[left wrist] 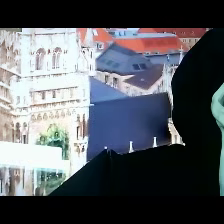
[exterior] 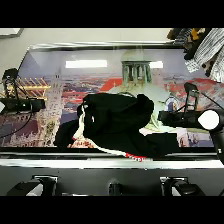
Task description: Fold the clothes and pants, and hang the long-sleeved shirts on hangers.
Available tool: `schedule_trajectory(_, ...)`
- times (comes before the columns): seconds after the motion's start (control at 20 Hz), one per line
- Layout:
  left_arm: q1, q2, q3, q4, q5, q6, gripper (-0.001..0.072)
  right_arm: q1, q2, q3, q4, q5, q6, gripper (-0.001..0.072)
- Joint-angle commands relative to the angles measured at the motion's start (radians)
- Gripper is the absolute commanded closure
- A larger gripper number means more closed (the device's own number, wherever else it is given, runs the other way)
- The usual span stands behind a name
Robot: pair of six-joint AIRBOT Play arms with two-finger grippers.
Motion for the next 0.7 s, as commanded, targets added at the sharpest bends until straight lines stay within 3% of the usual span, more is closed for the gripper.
schedule_trajectory(0.0, 0.001, 0.001, 0.0, 0.0, 0.0, 0.0, 0.0675, 0.0, 0.001, 0.001, 0.0, 0.0, 0.0, 0.0669)
schedule_trajectory(0.15, 0.001, 0.001, 0.0, 0.0, 0.0, 0.0, 0.0675, -0.001, 0.001, 0.001, 0.002, 0.005, 0.008, 0.066)
schedule_trajectory(0.2, 0.001, 0.001, 0.0, 0.0, 0.0, 0.0, 0.0675, 0.0, 0.0, 0.001, 0.01, 0.02, 0.032, 0.0532)
schedule_trajectory(0.25, 0.001, 0.001, 0.0, 0.0, 0.0, 0.0, 0.0674, 0.0, -0.003, 0.0, 0.028, 0.035, 0.074, 0.0233)
schedule_trajectory(0.3, 0.001, 0.001, 0.0, 0.0, 0.0, 0.0, 0.0674, 0.0, -0.007, -0.001, 0.058, 0.068, 0.087, 0.011)
schedule_trajectory(0.45, 0.001, 0.0, 0.0, 0.0, 0.0, 0.0, 0.0675, 0.069, -0.007, -0.051, 0.132, 0.181, 0.103, 0.0105)
schedule_trajectory(0.55, 0.001, 0.0, 0.0, 0.0, 0.0, 0.0, 0.0674, 0.182, -0.008, -0.111, 0.129, 0.192, 0.151, 0.0037)
schedule_trajectory(0.65, 0.001, 0.0, 0.0, 0.0, 0.0, 0.0, 0.0675, 0.285, -0.007, -0.167, 0.12, 0.192, 0.259, 0.0026)
